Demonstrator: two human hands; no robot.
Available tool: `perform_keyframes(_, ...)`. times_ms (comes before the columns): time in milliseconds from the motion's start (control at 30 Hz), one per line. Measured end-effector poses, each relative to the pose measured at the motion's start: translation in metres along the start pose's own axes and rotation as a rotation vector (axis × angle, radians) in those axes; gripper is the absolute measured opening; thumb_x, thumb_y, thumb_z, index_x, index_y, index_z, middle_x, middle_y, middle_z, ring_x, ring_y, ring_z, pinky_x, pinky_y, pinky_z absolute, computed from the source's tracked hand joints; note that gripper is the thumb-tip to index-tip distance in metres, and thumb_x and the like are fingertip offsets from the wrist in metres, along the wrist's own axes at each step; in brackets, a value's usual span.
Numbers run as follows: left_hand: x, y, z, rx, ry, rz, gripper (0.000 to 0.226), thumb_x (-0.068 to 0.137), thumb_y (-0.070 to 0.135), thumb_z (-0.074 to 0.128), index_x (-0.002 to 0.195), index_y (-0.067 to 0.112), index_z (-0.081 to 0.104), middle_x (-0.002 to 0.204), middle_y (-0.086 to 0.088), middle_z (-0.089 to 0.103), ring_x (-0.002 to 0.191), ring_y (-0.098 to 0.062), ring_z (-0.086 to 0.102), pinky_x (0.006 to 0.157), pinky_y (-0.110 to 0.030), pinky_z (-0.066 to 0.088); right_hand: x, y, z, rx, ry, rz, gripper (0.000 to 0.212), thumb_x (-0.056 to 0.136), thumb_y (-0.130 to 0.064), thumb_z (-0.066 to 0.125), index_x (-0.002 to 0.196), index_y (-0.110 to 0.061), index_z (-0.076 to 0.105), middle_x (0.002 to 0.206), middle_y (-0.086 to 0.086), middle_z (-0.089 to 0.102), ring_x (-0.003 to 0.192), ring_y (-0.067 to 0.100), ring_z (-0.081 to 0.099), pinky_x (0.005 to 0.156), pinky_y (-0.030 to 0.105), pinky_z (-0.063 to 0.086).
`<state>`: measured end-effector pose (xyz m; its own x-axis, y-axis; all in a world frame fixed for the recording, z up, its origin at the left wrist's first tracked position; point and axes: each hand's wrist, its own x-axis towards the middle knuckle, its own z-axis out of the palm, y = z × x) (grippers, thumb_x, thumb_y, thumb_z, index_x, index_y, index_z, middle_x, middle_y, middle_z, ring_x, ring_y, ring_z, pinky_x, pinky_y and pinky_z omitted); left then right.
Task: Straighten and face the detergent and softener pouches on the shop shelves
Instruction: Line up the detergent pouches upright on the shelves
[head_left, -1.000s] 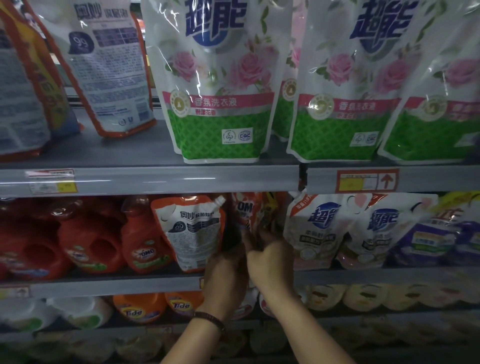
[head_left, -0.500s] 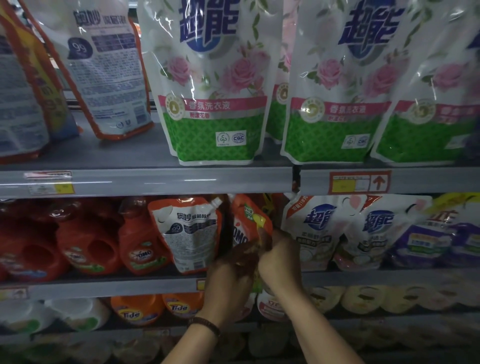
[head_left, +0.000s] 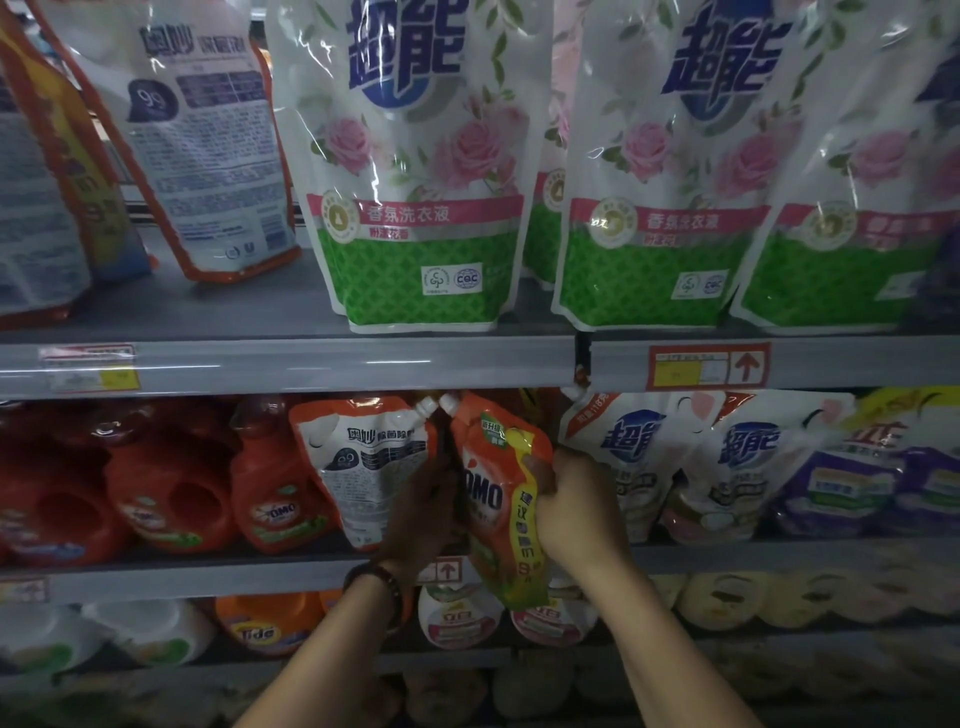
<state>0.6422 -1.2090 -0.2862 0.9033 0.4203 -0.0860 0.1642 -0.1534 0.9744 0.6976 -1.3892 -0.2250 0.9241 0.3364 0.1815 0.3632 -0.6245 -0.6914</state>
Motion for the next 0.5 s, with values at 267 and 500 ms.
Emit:
perform_keyframes(267,-0.003,0.027,0.008,-0.118,-0.131,-0.069,0.029,0.114,0.025,0.045,0.119,0.002,0.063,0.084,-0.002,0.080,0.071,-0.012,0.078,0.059,-0.020,0.059,0.001,0.011,-0.017,-0.047,0.004,-0.059,0.028,0.110,-0.030,0.056,0.096,-0.015,0.075,0.091,-0.008,0.075,0.077,0.005,0.064,0.056,0.004,0.040)
perform_keyframes(500,-0.003,0.014,0.008,-0.210,-0.095,-0.056,0.037,0.113,0.020,0.048,0.120,-0.014,0.059,0.105,-0.039,0.067,0.063,-0.014,0.073,0.057,-0.019,0.057,0.010,0.023,-0.028,-0.050,-0.001,-0.100,0.035,0.111,-0.036,0.048,0.096,-0.017,0.074,0.091,-0.010,0.075,0.083,0.005,0.070,0.064,0.004,0.041)
